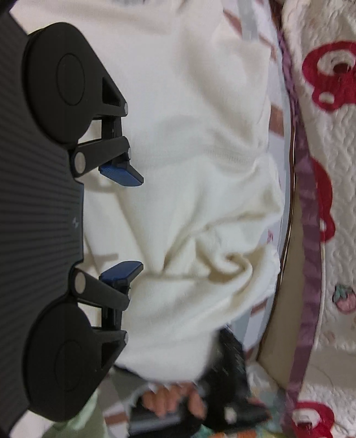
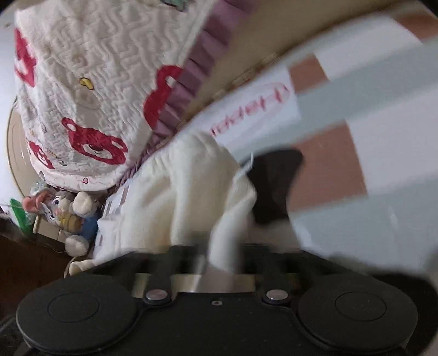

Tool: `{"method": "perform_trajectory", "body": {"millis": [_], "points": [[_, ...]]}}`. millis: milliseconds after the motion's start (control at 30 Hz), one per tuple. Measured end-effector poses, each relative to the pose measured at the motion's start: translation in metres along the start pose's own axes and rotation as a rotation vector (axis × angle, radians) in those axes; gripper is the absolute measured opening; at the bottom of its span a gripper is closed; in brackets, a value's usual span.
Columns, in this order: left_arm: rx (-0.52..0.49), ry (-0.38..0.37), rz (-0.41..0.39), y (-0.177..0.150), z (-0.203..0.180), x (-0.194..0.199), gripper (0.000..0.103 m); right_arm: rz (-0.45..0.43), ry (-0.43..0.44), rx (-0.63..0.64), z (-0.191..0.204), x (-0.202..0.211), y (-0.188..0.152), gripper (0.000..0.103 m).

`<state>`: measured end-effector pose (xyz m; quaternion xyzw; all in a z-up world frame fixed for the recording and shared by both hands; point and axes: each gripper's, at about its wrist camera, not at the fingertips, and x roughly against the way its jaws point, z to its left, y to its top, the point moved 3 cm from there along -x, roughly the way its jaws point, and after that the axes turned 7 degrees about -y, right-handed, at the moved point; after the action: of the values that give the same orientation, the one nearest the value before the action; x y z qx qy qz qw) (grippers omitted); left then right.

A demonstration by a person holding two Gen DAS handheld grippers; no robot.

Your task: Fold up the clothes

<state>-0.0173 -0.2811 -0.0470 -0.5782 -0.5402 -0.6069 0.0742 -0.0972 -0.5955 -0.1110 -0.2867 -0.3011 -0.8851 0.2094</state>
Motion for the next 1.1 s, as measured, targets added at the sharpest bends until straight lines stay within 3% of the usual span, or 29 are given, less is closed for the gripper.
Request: {"method": "perform_trajectory", "body": {"millis": [67, 133, 233, 300, 400, 467, 633, 767, 867, 900, 967, 1033, 1100], "points": [[0.004, 0.021, -0.009, 0.006, 0.005, 0.005, 0.060, -0.131, -0.010, 0.109, 0.020, 0.028, 0.019, 0.012], [-0.013, 0.044, -0.040, 0.011, 0.006, 0.010, 0.060, -0.326, -0.044, 0.176, 0.029, 0.079, 0.044, 0.010], [-0.009, 0.070, -0.081, 0.015, 0.012, 0.015, 0.060, -0.628, -0.237, 0.238, 0.017, 0.157, 0.079, 0.010], [0.015, 0.081, -0.089, 0.013, 0.018, 0.013, 0.060, -0.723, -0.434, 0.261, -0.007, 0.191, 0.092, 0.008], [0.033, 0.109, -0.080, 0.006, 0.028, 0.005, 0.060, -0.702, -0.699, 0.271, -0.066, 0.211, 0.095, 0.008], [0.036, 0.119, -0.059, 0.001, 0.031, -0.002, 0.060, -0.610, -0.776, 0.253, -0.107, 0.204, 0.087, 0.009], [-0.024, 0.125, 0.011, -0.011, 0.029, -0.013, 0.060, -0.440, -0.882, 0.192, -0.168, 0.170, 0.048, 0.015], [-0.037, 0.145, 0.044, -0.018, 0.036, -0.008, 0.060, -0.419, -0.904, 0.173, -0.179, 0.170, 0.028, 0.018], [-0.023, 0.187, 0.048, -0.021, 0.046, 0.004, 0.060, -0.479, -0.946, 0.116, -0.167, 0.191, 0.018, 0.030], [-0.016, 0.197, 0.043, -0.023, 0.049, 0.010, 0.060, -0.497, -0.948, 0.087, -0.163, 0.198, 0.015, 0.033], [0.002, 0.196, 0.025, -0.026, 0.053, 0.023, 0.060, -0.500, -0.860, 0.002, -0.154, 0.212, 0.005, 0.041], [0.029, 0.143, 0.012, -0.033, 0.050, 0.039, 0.060, -0.468, -0.724, -0.080, -0.147, 0.221, -0.012, 0.050], [0.023, 0.049, 0.018, -0.039, 0.034, 0.051, 0.060, -0.369, -0.575, -0.129, -0.138, 0.216, -0.031, 0.050]]}}
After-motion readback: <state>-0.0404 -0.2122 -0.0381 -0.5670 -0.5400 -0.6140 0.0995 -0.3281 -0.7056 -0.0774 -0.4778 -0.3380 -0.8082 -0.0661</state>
